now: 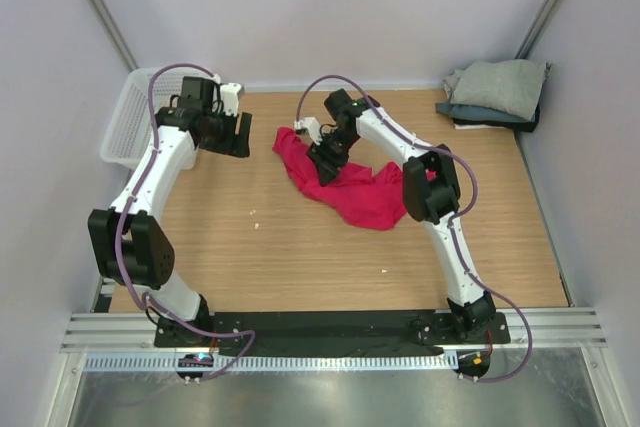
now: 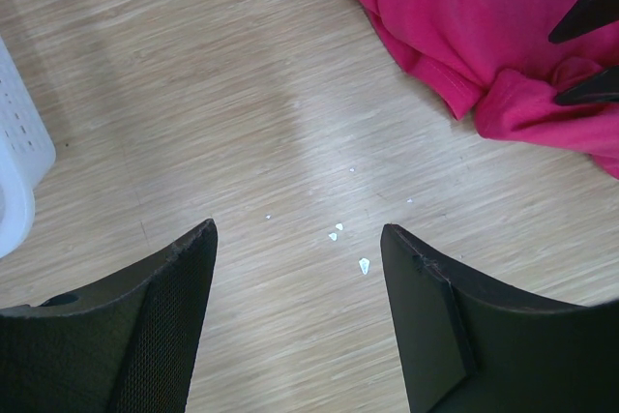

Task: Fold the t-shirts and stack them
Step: Flatten the tshirt out

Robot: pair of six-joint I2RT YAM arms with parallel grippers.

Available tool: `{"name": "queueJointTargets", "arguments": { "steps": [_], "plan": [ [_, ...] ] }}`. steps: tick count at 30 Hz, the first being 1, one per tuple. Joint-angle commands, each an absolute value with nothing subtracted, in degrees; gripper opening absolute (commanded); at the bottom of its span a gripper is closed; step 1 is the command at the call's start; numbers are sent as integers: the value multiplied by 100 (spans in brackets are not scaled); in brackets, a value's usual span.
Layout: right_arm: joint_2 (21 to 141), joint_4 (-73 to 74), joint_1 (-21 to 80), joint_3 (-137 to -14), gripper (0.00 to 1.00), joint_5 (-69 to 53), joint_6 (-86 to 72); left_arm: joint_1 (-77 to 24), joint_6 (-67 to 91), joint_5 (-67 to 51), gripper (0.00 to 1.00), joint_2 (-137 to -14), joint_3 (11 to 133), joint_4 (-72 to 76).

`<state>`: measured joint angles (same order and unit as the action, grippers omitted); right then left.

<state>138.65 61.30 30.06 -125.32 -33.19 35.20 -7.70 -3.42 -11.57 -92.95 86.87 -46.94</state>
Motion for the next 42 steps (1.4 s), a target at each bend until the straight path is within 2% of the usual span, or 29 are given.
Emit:
{"name": "queueJointTargets", "arguments": {
  "steps": [1, 3, 4, 5, 10, 16, 22, 25, 29, 30, 31, 35, 42],
  "plan": [
    [13869, 6029, 3076, -12727, 54, -3384, 3498, -729, -290, -1213, 70, -9281, 8824, -4491],
    [13852, 6056, 3094, -12709, 45, -3366, 3550, -712, -264, -1222, 70, -9299, 8859, -4482],
    [13834, 6056, 3120, -12709, 37, -3314, 3577, -712, -264, -1230, 70, -9308, 8868, -4474],
    [13790, 6047, 3120, -12709, 25, -3279, 3568, -703, -255, -1239, 70, -9316, 8886, -4474],
    [13265, 5898, 3120, -12700, 1, -2692, 3524, -694, -194, -1362, 69, -9544, 8877, -4360],
    [12060, 5827, 3085, -12323, 1, -1952, 3603, -686, 148, -1784, 69, -10773, 9815, -4307],
    [10469, 5827, 3094, -11567, 1, -1179, 3823, -852, 54, -1820, 69, -12523, 11871, -4491],
    [9942, 5810, 3076, -11303, 1, -748, 3937, -1002, 26, -1775, 69, -12998, 12215, -4491],
    [9546, 5784, 2997, -11110, 1, -370, 3990, -1151, 70, -2099, 61, -12982, 11946, -4588],
    [9467, 5748, 2954, -10970, 1, -291, 3999, -1177, 123, -2283, 56, -12738, 11744, -4553],
    [9457, 5757, 2918, -10925, 1, -255, 4016, -1213, 210, -2407, 54, -12614, 11281, -4527],
    [9439, 5634, 2708, -10977, 1, -115, 3912, -1599, 343, -2654, 54, -12261, 10591, -4412],
    [9711, 5353, 2110, -12180, 1, 351, 3797, -2012, 273, -2312, 54, -12507, 10863, -4473]
  ]
}}
